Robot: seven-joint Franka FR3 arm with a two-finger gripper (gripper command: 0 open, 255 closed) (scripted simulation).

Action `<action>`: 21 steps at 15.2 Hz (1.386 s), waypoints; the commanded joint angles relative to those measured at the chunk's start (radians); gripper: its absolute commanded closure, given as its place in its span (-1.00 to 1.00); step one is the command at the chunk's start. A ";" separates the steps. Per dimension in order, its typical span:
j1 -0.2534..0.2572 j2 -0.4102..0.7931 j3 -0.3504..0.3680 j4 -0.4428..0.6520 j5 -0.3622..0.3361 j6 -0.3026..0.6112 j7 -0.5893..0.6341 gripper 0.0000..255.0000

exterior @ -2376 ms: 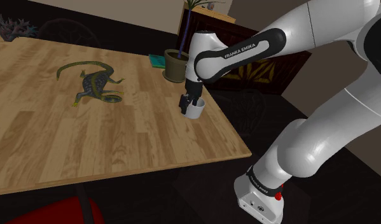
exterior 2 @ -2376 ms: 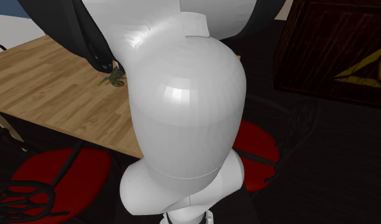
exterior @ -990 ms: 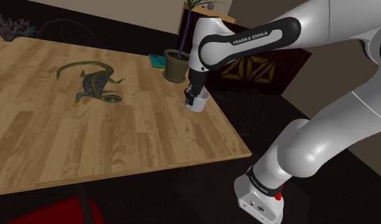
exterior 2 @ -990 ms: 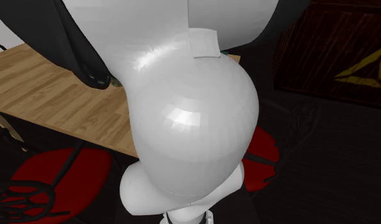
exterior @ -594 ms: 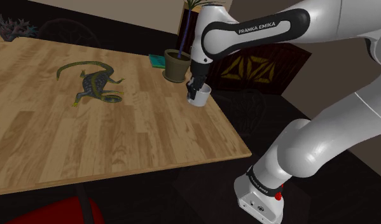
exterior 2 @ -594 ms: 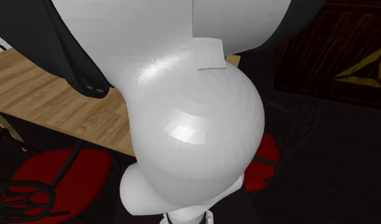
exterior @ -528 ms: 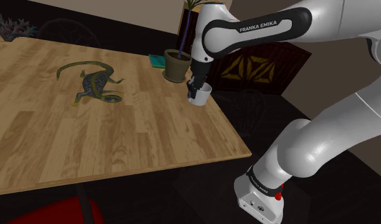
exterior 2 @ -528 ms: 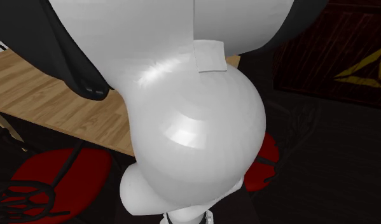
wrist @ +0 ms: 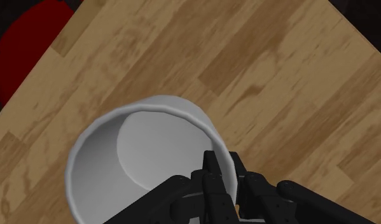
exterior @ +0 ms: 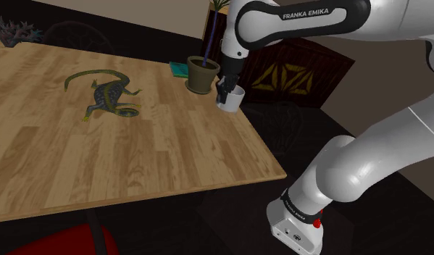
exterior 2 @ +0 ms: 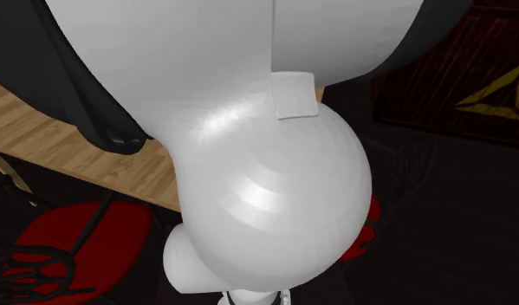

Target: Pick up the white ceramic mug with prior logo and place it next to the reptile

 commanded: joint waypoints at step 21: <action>0.111 0.403 0.150 0.477 0.004 -0.089 0.258 1.00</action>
